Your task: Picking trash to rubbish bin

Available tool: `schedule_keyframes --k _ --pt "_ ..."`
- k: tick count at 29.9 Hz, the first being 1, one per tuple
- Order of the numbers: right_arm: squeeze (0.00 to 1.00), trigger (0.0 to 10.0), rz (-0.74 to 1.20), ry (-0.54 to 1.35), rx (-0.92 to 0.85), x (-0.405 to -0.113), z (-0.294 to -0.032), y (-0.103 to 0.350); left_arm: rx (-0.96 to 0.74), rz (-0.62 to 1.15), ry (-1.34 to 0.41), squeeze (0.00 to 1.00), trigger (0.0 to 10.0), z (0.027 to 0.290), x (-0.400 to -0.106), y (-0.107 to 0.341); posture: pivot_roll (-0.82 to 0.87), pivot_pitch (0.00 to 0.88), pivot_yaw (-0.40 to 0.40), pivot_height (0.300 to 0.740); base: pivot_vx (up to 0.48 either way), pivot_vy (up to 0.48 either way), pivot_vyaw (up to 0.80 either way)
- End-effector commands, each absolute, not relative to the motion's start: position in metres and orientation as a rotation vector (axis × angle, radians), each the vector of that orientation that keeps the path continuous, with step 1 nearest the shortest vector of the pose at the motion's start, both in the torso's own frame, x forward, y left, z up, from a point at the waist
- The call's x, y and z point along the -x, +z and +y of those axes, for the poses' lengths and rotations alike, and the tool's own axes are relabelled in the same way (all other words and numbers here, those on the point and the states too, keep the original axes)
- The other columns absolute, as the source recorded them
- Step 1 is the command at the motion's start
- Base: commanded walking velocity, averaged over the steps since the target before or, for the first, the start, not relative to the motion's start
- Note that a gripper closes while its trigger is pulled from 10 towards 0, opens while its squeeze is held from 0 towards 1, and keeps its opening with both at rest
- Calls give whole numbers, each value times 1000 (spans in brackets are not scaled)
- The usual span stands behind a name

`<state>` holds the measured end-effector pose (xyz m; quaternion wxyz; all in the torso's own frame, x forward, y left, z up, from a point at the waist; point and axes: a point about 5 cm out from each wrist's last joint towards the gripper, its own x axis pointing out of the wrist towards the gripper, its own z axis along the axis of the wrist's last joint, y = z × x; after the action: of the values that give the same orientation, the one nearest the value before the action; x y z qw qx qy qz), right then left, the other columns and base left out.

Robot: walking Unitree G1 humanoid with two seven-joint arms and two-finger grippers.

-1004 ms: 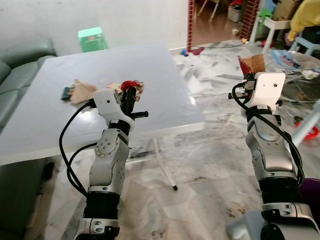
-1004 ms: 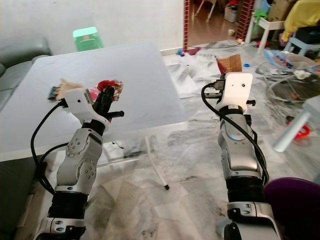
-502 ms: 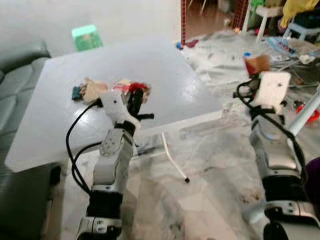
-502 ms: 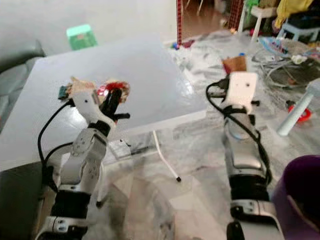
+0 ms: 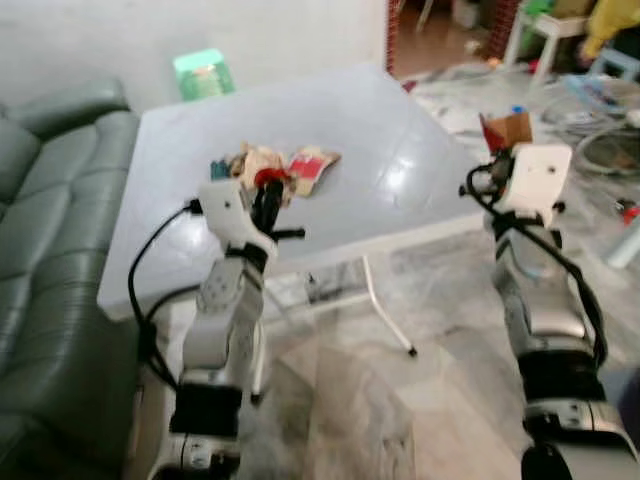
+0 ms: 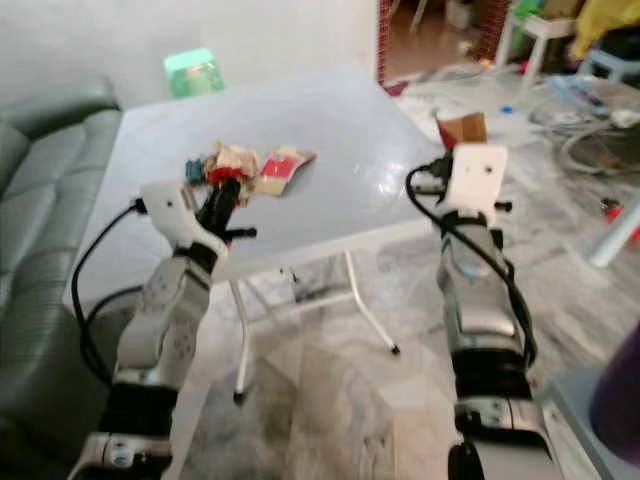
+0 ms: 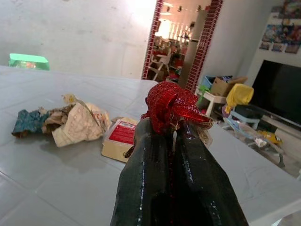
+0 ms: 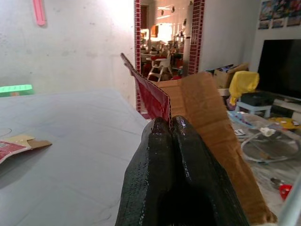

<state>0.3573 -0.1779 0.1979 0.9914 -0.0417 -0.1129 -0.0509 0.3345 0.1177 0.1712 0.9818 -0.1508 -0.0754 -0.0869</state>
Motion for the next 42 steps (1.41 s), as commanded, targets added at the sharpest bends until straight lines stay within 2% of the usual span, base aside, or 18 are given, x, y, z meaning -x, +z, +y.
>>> schedule_keyframes --k 1,28,42 --pt "0 0 -239 -112 87 -358 -180 203 306 -171 -190 0 0 114 -335 177 -69 32 86 740 0 0 -800" --pt "0 0 -244 -106 105 -357 -176 206 290 -172 -223 0 0 108 -333 176 -77 42 82 740 0 0 -800" --pt "0 0 -252 -97 108 -357 -174 207 293 -174 -247 0 0 105 -331 174 -79 41 80 740 381 0 -622"
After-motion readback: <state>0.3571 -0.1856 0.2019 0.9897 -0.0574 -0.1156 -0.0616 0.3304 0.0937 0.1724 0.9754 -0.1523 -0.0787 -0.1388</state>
